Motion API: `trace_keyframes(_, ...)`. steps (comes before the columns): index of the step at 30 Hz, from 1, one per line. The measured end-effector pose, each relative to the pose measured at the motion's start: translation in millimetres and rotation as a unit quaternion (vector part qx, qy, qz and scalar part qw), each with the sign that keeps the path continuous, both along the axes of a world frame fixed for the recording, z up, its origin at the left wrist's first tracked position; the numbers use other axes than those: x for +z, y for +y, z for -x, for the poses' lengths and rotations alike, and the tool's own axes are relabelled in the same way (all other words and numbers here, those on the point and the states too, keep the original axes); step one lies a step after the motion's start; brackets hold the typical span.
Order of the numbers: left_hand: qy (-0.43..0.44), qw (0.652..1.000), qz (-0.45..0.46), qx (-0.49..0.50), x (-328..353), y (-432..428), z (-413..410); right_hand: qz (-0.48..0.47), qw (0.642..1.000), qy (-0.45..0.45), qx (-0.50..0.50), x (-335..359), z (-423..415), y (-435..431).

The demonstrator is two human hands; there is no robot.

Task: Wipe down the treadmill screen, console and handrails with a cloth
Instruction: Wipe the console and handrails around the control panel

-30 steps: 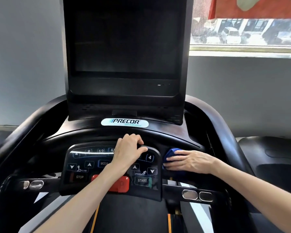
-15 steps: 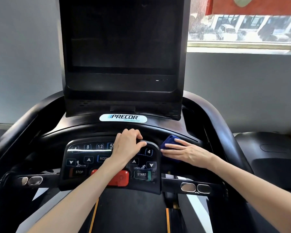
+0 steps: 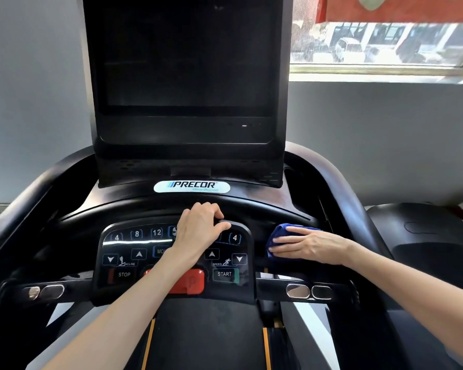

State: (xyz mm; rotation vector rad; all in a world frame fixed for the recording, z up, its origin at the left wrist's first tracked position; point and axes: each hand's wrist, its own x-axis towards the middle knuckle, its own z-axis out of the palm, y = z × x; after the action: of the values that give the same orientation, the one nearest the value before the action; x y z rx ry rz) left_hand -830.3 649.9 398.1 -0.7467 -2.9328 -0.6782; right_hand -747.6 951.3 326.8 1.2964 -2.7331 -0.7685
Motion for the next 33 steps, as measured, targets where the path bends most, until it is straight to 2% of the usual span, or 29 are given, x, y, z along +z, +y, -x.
trace_keyframes(2,0.006,1.000,0.000,-0.001,0,0,0,0.021,0.999,-0.031,-0.026,-10,-9,-2)
trace_keyframes(5,0.004,1.000,0.000,-0.004,1,0,-1,-0.015,0.997,-0.081,0.011,-10,-14,4)
trace_keyframes(8,0.017,1.000,0.000,-0.011,0,-2,-4,-0.004,0.996,-0.084,-0.013,10,-6,7)
trace_keyframes(11,0.023,0.999,-0.005,-0.026,-1,-5,-4,0.126,0.985,-0.061,-0.104,23,12,-2)
trace_keyframes(13,-0.001,0.999,-0.014,-0.052,-1,-10,0,0.216,0.960,-0.084,-0.158,22,24,-25)
trace_keyframes(15,-0.019,0.997,-0.033,-0.069,3,-19,4,0.265,0.939,-0.091,-0.200,22,41,-58)
trace_keyframes(18,0.023,0.999,-0.016,-0.040,5,-39,9,0.324,0.908,-0.092,-0.251,29,72,-102)
trace_keyframes(20,0.029,1.000,-0.003,0.002,4,-56,13,0.395,0.862,-0.124,-0.292,38,88,-117)
trace_keyframes(21,0.029,0.999,0.001,0.023,5,-65,16,0.440,0.826,-0.149,-0.319,41,95,-119)
trace_keyframes(24,0.037,0.997,0.010,0.073,4,-92,22,0.559,0.671,-0.253,-0.417,64,95,-111)
trace_keyframes(25,0.039,0.995,0.017,0.087,4,-99,23,0.575,0.631,-0.288,-0.434,72,92,-105)
trace_keyframes(26,0.034,0.994,0.025,0.101,3,-105,24,0.579,0.610,-0.317,-0.438,79,88,-102)
trace_keyframes(28,0.013,0.991,0.044,0.126,1,-116,25,0.572,0.597,-0.368,-0.425,89,81,-107)
trace_keyframes(31,-0.014,0.981,0.099,0.164,-3,-125,27,0.548,0.609,-0.423,-0.387,82,77,-144)
trace_keyframes(32,-0.028,0.978,0.109,0.176,-3,-127,28,0.526,0.629,-0.425,-0.383,79,77,-160)
trace_keyframes(33,-0.046,0.976,0.105,0.185,-4,-129,30,0.488,0.677,-0.402,-0.378,78,79,-174)
